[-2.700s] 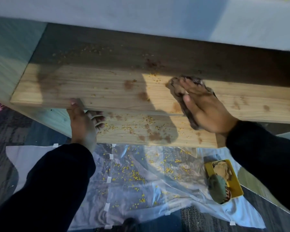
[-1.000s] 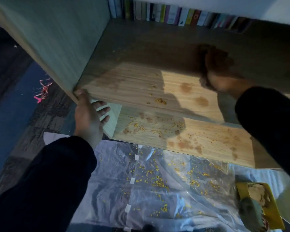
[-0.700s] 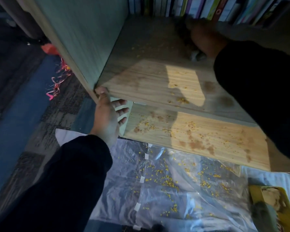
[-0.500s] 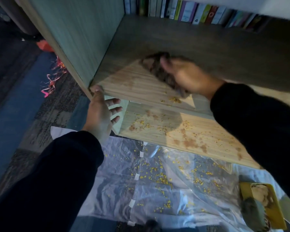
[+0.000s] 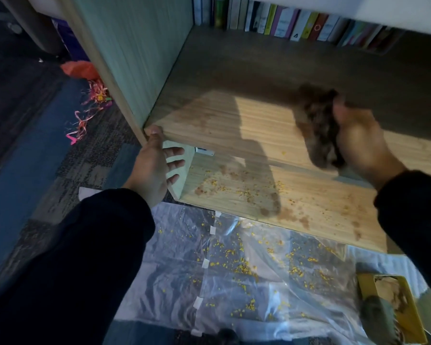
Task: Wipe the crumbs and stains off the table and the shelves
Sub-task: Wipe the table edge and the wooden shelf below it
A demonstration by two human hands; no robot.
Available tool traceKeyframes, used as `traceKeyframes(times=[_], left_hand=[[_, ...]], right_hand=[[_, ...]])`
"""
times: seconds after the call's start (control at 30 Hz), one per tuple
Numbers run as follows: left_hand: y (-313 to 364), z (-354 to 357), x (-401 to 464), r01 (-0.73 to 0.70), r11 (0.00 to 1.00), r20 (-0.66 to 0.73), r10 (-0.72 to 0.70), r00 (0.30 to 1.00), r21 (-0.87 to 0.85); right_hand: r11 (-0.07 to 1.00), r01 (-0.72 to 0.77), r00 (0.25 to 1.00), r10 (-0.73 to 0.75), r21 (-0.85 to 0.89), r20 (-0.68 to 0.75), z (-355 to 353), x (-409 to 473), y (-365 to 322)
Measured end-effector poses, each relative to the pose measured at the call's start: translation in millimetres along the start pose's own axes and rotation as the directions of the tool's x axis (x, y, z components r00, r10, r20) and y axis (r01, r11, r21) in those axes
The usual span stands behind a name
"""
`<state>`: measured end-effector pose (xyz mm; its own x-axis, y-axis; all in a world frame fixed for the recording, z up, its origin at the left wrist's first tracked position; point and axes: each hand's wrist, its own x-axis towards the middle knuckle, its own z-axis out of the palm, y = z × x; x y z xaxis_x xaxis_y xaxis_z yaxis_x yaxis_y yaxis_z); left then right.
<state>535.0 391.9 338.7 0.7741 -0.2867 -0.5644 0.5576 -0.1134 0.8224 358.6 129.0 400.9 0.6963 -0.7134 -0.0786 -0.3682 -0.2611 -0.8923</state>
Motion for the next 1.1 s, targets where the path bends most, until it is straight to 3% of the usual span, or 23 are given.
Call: traceKeyframes(times=[0.07,0.2,0.3,0.43,0.53,0.67,0.77,0.83,0.87,0.93,1.0,1.07,1.1], left_hand=[[-1.4,0.1,0.7,0.000,1.000,-0.003,0.000,1.000,-0.017],[-3.0,1.2,1.0,-0.004,1.000,0.016,0.004,1.000,-0.021],[-5.0,1.3,-0.1,-0.019,0.999,0.056,0.020,0.998,-0.031],[-4.2,-1.4,-0.9,-0.038,0.999,0.083,0.040,0.996,-0.023],[0.8,-5.4,-3.0,0.009,1.000,0.094,-0.009,0.996,0.007],[4.3,-33.5,-10.3,0.068,0.995,0.172,-0.079,0.982,0.067],[1.7,-61.2,-16.1,-0.180,0.978,-0.052,0.186,0.981,0.105],[9.2,-71.5,-19.0,-0.373,0.921,-0.196,0.389,0.900,0.117],[16.4,-72.2,-20.2,-0.446,0.884,-0.204,0.467,0.860,0.141],[35.5,-66.4,-25.1,-0.578,0.782,-0.094,0.610,0.787,0.232],[56.9,-56.4,-26.9,-0.695,0.661,0.058,0.712,0.700,0.284],[76.8,-45.7,-27.2,-0.745,0.579,0.131,0.754,0.644,0.331],[82.6,-41.8,-25.6,-0.743,0.567,0.131,0.757,0.640,0.357]], right_hand=[[0.998,-0.051,0.986,0.057,0.046,-0.155,18.1,46.5,-8.3],[0.997,-0.069,0.971,0.061,-0.029,-0.231,68.5,127.9,-26.7],[0.989,-0.092,0.991,0.080,-0.113,-0.105,113.5,154.9,-52.3],[0.972,0.080,0.989,-0.050,-0.220,0.138,162.6,140.3,-81.5],[0.938,0.235,0.923,-0.132,-0.256,0.362,184.5,95.0,-97.3],[0.872,0.423,0.814,-0.246,-0.247,0.526,178.1,39.7,-81.4],[0.851,0.495,0.746,-0.310,-0.178,0.590,160.7,5.0,-61.5],[0.890,0.435,0.759,-0.283,-0.133,0.587,149.3,-8.4,-53.5],[0.928,0.365,0.761,-0.250,-0.075,0.599,142.0,-11.8,-49.8],[0.981,0.183,0.794,-0.182,0.057,0.580,125.3,-17.0,-47.7],[0.983,0.112,0.865,-0.170,0.149,0.473,107.7,-19.4,-47.0],[0.971,0.033,0.979,-0.078,0.235,0.187,99.3,2.1,-50.2],[0.925,-0.040,0.995,0.001,0.378,0.103,97.4,18.6,-49.7]])
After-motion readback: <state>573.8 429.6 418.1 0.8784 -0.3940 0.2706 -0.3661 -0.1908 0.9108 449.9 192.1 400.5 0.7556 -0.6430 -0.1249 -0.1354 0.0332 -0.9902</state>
